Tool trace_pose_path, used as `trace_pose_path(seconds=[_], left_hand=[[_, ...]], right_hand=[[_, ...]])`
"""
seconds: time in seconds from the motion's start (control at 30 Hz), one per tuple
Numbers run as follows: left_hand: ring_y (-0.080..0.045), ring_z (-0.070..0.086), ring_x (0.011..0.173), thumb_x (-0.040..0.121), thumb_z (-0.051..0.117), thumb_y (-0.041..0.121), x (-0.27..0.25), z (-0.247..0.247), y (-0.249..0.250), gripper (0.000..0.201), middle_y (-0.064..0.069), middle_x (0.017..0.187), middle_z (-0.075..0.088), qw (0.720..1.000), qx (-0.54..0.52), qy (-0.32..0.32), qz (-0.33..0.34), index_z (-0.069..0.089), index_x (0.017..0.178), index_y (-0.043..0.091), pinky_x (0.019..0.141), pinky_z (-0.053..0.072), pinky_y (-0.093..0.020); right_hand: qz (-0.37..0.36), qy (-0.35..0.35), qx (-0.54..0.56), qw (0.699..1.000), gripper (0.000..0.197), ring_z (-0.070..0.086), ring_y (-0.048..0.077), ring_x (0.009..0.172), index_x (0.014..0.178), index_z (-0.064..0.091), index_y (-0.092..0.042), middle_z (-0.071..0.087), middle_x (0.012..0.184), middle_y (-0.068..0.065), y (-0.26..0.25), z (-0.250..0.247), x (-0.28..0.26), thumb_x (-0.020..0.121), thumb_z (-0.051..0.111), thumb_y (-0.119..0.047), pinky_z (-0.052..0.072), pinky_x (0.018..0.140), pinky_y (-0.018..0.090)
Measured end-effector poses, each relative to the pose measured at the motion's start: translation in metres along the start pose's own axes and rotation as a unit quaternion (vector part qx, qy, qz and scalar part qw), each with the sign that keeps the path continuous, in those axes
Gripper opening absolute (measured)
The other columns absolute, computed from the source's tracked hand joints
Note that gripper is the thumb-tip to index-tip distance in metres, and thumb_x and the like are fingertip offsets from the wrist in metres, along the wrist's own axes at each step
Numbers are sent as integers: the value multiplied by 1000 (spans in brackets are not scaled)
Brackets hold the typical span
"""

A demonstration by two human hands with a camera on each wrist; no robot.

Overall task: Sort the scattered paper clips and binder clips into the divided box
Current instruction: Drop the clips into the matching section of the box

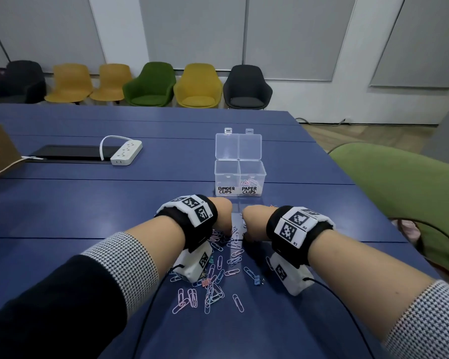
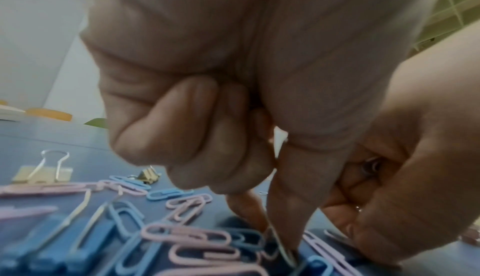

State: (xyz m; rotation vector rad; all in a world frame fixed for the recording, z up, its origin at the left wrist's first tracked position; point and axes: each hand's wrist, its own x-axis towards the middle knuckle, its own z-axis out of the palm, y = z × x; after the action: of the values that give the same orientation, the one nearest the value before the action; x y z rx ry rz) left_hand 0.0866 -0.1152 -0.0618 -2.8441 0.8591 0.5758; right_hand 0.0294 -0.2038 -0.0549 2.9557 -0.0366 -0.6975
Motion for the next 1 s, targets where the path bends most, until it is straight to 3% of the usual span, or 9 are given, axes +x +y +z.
trace_pose_path(seconds=[0.1, 0.2, 0.3, 0.47, 0.53, 0.63, 0.77, 0.9, 1.0], left_hand=[[-23, 53, 84, 86, 66, 35, -4, 3, 3, 43, -6, 96, 58, 1000, 24, 3, -7, 62, 117, 6, 81, 48, -31], [-22, 52, 105, 95, 54, 25, -5, 14, 15, 38, -8, 122, 57, 993, 110, -10, -40, 54, 128, 5, 94, 42, -27], [-26, 58, 114, 93, 54, 28, -23, 5, 11, 39, -13, 126, 60, 999, 24, 16, -31, 57, 125, 5, 93, 47, -32], [-16, 41, 42, 88, 56, 29, -40, -5, -24, 29, -3, 56, 48, 969, -246, -18, -20, 48, 63, 15, 43, 32, -18], [-10, 25, 36, 91, 49, 19, -39, 0, -35, 28, 3, 49, 31, 862, -498, -88, -28, 40, 64, 17, 37, 20, -15], [-8, 25, 39, 90, 37, 14, -42, 3, -52, 24, 4, 54, 28, 678, -718, -159, -1, 36, 66, 17, 37, 20, -17], [-13, 34, 48, 74, 38, 13, -46, 6, -60, 11, -1, 62, 35, 497, -845, -186, 55, 41, 63, 11, 40, 31, -20], [-14, 39, 49, 67, 34, 12, -45, 17, -59, 10, -4, 64, 39, 404, -894, -169, 93, 43, 63, 10, 38, 35, -19], [-14, 38, 48, 70, 39, 16, -40, 20, -59, 9, -2, 62, 38, 390, -903, -154, 93, 41, 61, 12, 37, 29, -18]], right_hand=[[4, 5, 5, 1000, 18, 46, 23, 84, 81, 56, -8, 40, 67, 2, 0, 3, -2, 92, 56, -22, 42, 75, 32], [-9, 16, 34, 999, 31, 59, 31, 101, 118, 60, -6, 58, 95, 10, -3, 5, -3, 91, 56, -20, 47, 92, 39], [25, 6, -22, 999, 33, 59, 30, 112, 122, 58, -8, 61, 119, 10, -8, 6, -5, 92, 55, -21, 47, 93, 37], [34, 91, 157, 983, 28, 46, 25, 66, 62, 45, -9, 45, 62, 6, 22, 13, -8, 87, 54, -20, 37, 54, 24], [23, 106, 406, 908, 22, 36, 20, 49, 64, 46, -12, 40, 58, 5, 36, 15, -14, 86, 50, -13, 28, 42, 19], [0, 65, 742, 667, 28, 17, 8, 36, 59, 38, -16, 25, 48, -5, 54, 20, -19, 85, 40, -8, 11, 41, 13], [-78, 12, 891, 447, 16, 20, 9, 38, 56, 38, -14, 23, 50, -3, 64, 24, -19, 71, 39, -9, 16, 39, 17], [-94, 37, 933, 346, 14, 30, 14, 42, 55, 33, -13, 32, 53, 1, 55, 26, -20, 59, 46, -10, 22, 39, 19], [-67, 28, 933, 352, 16, 34, 12, 41, 59, 35, -12, 39, 56, 3, 52, 24, -15, 70, 45, -19, 20, 38, 15]])
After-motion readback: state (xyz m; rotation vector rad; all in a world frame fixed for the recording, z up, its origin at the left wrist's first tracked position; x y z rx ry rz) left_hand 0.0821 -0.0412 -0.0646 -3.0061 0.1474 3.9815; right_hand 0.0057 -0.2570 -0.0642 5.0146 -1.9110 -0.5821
